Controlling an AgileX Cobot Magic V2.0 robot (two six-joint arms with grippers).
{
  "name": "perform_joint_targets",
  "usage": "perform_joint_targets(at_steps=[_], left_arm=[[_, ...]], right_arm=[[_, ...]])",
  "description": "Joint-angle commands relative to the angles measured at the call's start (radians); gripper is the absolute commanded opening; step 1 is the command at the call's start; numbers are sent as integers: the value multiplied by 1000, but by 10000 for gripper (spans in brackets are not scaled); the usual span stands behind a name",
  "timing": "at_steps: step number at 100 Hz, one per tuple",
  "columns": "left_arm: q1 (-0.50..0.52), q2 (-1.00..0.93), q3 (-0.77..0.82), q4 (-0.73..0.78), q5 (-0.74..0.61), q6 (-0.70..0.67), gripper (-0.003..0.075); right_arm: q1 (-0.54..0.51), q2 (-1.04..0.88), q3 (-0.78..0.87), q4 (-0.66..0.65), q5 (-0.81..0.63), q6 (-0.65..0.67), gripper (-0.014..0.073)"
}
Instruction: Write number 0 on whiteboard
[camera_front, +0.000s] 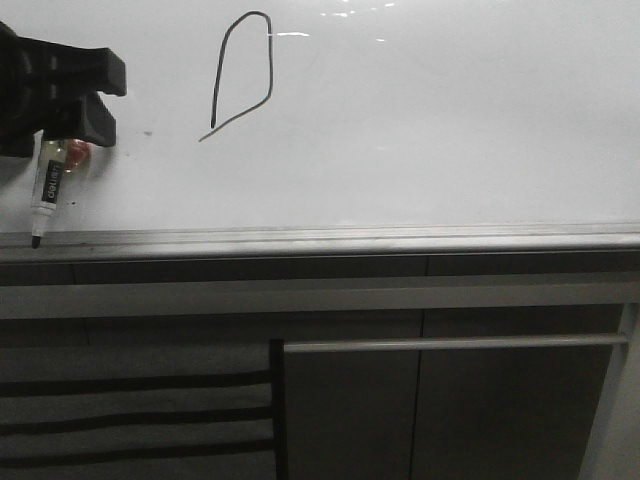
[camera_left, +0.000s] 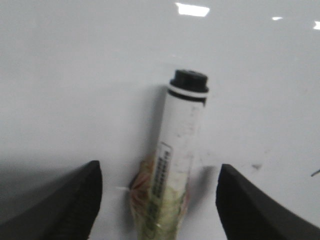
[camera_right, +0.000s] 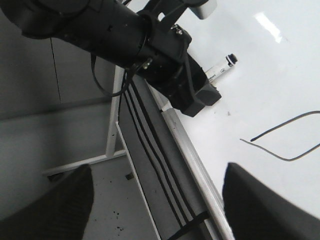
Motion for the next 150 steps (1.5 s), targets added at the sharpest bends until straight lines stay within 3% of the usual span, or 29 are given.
perform_joint_targets(at_steps=[1,52,100,107,116,121,130,131,150], left_arm=[[8,-6,-29,47,103,13,503],[8,-109,-25,47,94,83,503],[8,-336,31,47,-82,104,502],[8,-387,39,47,-114,111,487],[8,-459,52,47,-149,168,399],[8,-497,64,47,-165,215,285],[8,-575,88,47,-192,275,10],[8,-581,93,47,-194,284,-23],[8,-759,167,47,-227,347,-20]], right_arm=[[-8,-27,-26,-2,-56,-1,463],[-8,-29,-26,-3,-49,-1,463],[-8,-65,-26,-4,2,-1,461],[-8,-68,-24,-4,27,-1,421],[-8,-80,-22,-4,60,5,279],[-8,-90,-17,-4,74,12,160],[-8,-120,21,-4,60,14,-80],[-8,-122,29,-4,58,14,-74],[-8,-242,184,-4,-69,15,-65]])
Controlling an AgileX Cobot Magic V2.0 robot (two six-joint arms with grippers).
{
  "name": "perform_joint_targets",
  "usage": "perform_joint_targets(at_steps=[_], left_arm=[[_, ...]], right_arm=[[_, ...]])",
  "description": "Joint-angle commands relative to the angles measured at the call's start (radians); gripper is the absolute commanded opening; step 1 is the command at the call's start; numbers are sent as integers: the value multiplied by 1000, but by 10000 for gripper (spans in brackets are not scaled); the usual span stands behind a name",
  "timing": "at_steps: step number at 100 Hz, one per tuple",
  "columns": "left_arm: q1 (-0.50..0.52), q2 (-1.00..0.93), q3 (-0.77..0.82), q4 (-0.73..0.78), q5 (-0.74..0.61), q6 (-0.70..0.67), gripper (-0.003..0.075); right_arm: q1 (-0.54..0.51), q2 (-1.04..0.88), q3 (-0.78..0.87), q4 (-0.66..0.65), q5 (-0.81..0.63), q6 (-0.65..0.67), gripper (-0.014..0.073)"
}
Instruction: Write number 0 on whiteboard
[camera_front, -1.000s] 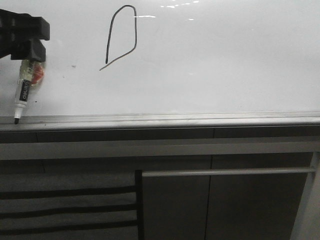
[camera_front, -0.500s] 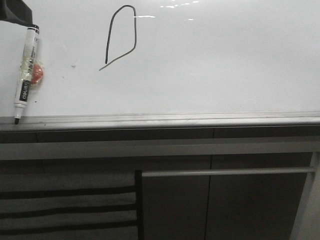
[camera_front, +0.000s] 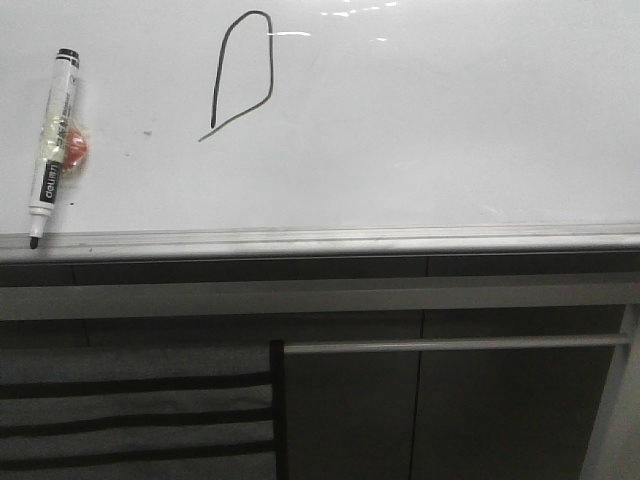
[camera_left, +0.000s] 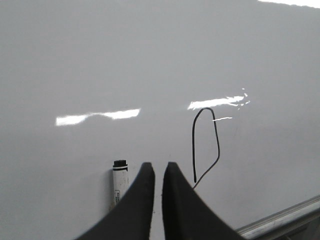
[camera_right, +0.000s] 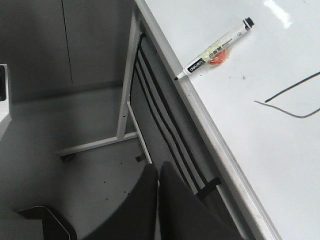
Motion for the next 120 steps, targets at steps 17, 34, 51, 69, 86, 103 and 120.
perform_joint_targets(at_steps=[17,34,51,69,86,103,120], left_arm=[[0,-228,90,46,-47,129,-20],[0,-373,172,44,-99,140,-20],[0,-457,203,44,-144,140,-20],[0,-465,203,44,-178,138,-20],[0,-465,203,44,-178,138,-20],[0,-465,203,44,-178,138,-20],[0,-465,205,44,-160,146,-20]], right_arm=[[-8,-242,244,1,-349,3,-65],[-8,-399,429,10,-463,3,-67],[-8,-463,518,18,-441,3,-69],[-8,-460,550,18,-439,3,-69],[-8,-460,558,18,-434,3,-69],[-8,-460,558,18,-434,3,-69],[-8,-460,558,18,-434,3,-69]])
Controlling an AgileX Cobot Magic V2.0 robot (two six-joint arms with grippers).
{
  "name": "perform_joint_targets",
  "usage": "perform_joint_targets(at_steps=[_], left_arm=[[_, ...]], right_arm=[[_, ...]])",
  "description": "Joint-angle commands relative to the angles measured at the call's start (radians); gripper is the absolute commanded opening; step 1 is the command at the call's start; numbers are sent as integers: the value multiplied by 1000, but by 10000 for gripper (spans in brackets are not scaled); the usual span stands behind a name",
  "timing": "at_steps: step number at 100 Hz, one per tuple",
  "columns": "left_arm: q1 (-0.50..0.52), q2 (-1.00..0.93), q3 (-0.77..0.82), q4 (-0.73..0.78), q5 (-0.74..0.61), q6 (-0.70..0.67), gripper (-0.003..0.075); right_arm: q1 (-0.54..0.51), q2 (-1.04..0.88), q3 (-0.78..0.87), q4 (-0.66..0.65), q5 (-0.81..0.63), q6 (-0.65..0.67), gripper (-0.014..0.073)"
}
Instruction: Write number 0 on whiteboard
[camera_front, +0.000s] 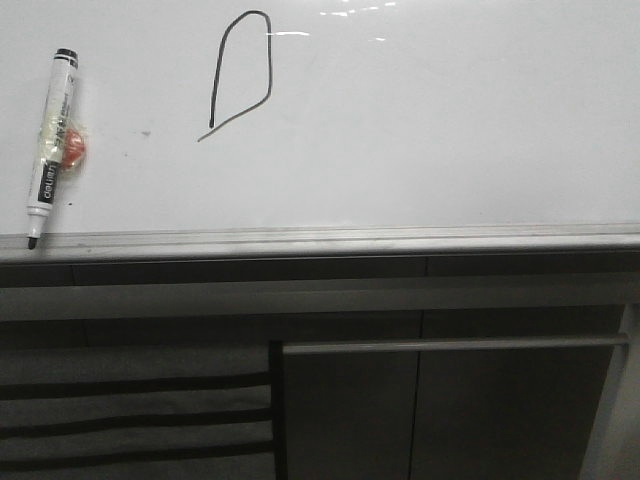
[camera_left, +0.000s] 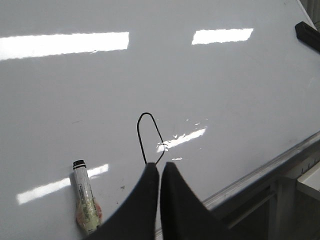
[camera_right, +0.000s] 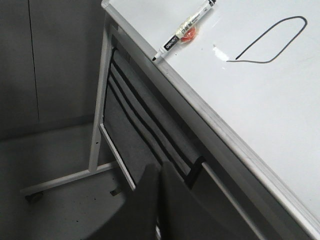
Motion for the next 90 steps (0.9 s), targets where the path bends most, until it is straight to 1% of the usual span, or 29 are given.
perform_joint_targets(at_steps=[1,8,12,17,19,20,24,25,26,27,28,29,30,31,32,33,34,35,36,38,39,42,46,48,53,71,90], left_arm=[[0,9,-23,27,43,8,-20],[0,9,-2,20,96,10,-20],[0,9,7,-47,121,23,-20],[0,9,17,-149,147,113,-20],[0,9,17,-208,150,181,-20],[0,9,17,-231,150,237,-20],[0,9,17,-408,150,410,-20],[0,9,15,-478,150,488,-20],[0,7,15,-515,150,528,-20],[0,7,15,-551,150,610,-20],[0,5,13,-625,153,651,-20],[0,5,13,-662,155,732,-20],[2,1,13,-732,154,772,-20],[1,0,13,-767,158,810,-20],[1,-5,13,-834,158,886,-20],[4,-7,13,-867,164,921,-20],[6,-10,13,-898,166,990,-20],[9,-18,13,-960,171,1022,-20],[12,-18,13,-991,174,1084,-20],[20,-27,13,-1076,184,1143,-20],[23,-33,13,-1128,186,1198,-20],[43,-45,13,-1220,208,1293,-20],[72,-62,13,-1322,226,1398,-20],[92,-67,13,-1347,236,1435,-20],[148,-85,13,-1406,247,1486,-20],[346,-116,35,-1419,246,1481,-20],[472,-114,137,-1458,229,1479,-20]], right_arm=[[-8,2,-26,6,-68,2,-69],[-8,2,-26,6,-68,2,-69],[-8,2,-26,6,-68,2,-69],[-8,2,-26,6,-68,2,-69],[-8,2,-26,6,-68,2,-69],[-8,2,-26,6,-68,2,-69],[-8,2,-26,6,-68,2,-69],[-8,2,-26,6,-68,2,-69],[-8,2,-26,6,-68,2,-69],[-8,2,-26,6,-68,2,-69],[-8,2,-26,6,-68,2,-69],[-8,2,-26,6,-68,2,-69],[-8,2,-26,6,-68,2,-69],[-8,2,-26,6,-68,2,-69],[-8,2,-26,6,-68,2,-69],[-8,2,-26,6,-68,2,-69],[-8,2,-26,6,-68,2,-69],[-8,2,-26,6,-68,2,-69],[-8,2,-26,6,-68,2,-69],[-8,2,-26,6,-68,2,-69],[-8,2,-26,6,-68,2,-69],[-8,2,-26,6,-68,2,-69],[-8,2,-26,6,-68,2,-69],[-8,2,-26,6,-68,2,-69],[-8,2,-26,6,-68,2,-69],[-8,2,-26,6,-68,2,-69],[-8,2,-26,6,-68,2,-69]])
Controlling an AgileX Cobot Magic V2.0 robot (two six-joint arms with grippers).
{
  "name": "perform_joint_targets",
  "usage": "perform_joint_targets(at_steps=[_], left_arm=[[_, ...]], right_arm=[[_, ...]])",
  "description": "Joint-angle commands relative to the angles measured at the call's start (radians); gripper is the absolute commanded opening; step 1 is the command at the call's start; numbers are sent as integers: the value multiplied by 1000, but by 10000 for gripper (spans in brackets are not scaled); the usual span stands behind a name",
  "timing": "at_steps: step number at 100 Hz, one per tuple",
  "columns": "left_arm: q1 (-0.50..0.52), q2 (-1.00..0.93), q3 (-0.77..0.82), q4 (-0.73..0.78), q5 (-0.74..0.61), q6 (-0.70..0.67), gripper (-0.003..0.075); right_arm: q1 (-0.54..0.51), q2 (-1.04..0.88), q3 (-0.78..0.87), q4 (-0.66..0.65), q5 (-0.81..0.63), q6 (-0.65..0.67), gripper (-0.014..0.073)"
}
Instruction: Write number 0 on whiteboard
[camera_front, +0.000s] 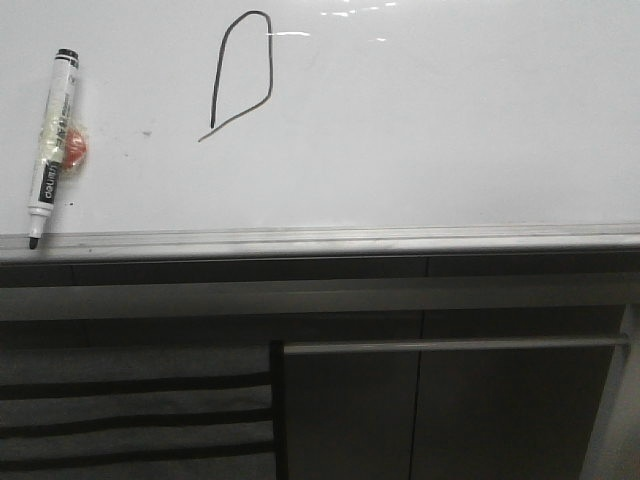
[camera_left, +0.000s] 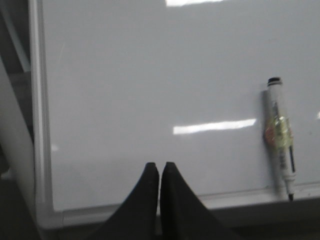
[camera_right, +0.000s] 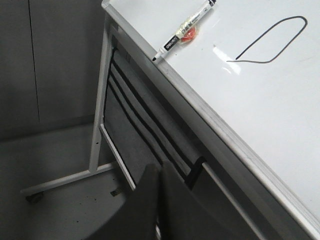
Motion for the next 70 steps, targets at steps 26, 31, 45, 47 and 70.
perform_joint_targets(at_steps=[26,31,45,47,70], left_arm=[[103,-35,176,-273,-170,45,-20],[103,-35,178,-359,-153,115,-20],[103,-69,178,-438,-62,270,-20],[103,-75,178,-436,-43,279,-20],[103,-98,180,-431,61,340,-20]], right_arm=[[-8,2,-26,6,-70,0,-69],[-8,2,-26,6,-70,0,-69],[-8,2,-26,6,-70,0,-69],[-8,2,-26,6,-70,0,-69],[-8,2,-26,6,-67,0,-69]])
